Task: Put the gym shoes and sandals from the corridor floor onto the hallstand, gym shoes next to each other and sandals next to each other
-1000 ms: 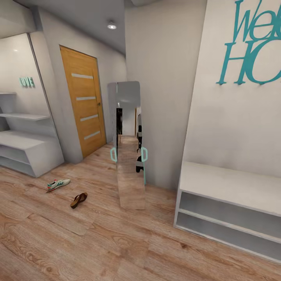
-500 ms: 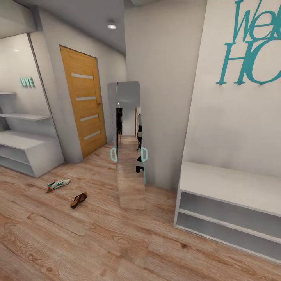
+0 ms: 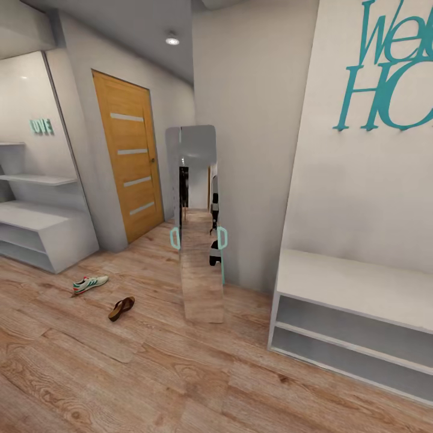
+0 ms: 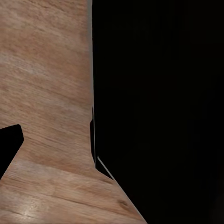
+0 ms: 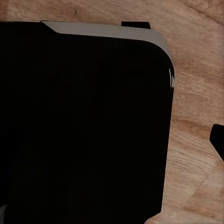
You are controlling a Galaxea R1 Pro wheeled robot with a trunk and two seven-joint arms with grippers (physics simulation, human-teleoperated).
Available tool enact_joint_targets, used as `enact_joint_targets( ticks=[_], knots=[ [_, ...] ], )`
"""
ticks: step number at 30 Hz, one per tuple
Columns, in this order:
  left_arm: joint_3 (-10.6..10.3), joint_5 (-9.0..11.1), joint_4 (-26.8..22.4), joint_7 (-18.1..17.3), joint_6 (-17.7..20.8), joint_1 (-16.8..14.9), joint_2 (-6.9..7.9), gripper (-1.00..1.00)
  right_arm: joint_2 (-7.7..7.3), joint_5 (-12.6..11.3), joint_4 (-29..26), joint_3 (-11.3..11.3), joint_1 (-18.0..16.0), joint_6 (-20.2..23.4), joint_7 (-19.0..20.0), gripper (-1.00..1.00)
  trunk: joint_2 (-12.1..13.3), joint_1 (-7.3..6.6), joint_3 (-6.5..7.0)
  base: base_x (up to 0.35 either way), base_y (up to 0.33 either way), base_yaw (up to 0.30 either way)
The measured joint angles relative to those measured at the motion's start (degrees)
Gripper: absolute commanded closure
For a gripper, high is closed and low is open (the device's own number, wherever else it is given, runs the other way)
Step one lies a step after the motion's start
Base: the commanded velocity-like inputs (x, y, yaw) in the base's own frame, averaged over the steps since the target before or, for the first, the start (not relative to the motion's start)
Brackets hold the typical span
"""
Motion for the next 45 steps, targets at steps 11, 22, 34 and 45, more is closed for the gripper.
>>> enact_joint_targets(
  ticks=[11,22,34,45],
  knots=[
    [0.0,-0.1,-0.8,0.0,-0.1,0.0,-0.15,-1.00,-0.06,0.0,0.0,0.0,-0.1,-0.2,0.0,-1.00,0.0,0.00,0.00,0.001,0.001,0.000],
    [0.8,0.7,-9.6,-0.7,0.3,-0.3,0.21,-1.00,-1.46,0.0,-2.8,-0.2,-1.8,-4.0,-0.2,-1.00,0.0,0.00,0.01,0.160,0.136,0.000],
    [9.2,8.6,-38.9,-0.5,16.2,-4.6,0.65,-1.00,1.42,4.2,-10.9,1.2,-14.0,2.9,-2.4,-1.00,0.0,0.00,0.02,0.276,0.181,0.151],
    [24.3,12.8,-75.2,0.1,38.2,-4.7,-4.50,-1.00,9.03,6.2,-14.0,1.4,-28.9,18.3,-7.2,-1.00,0.0,0.00,0.01,0.292,0.176,0.281]
  ],
)
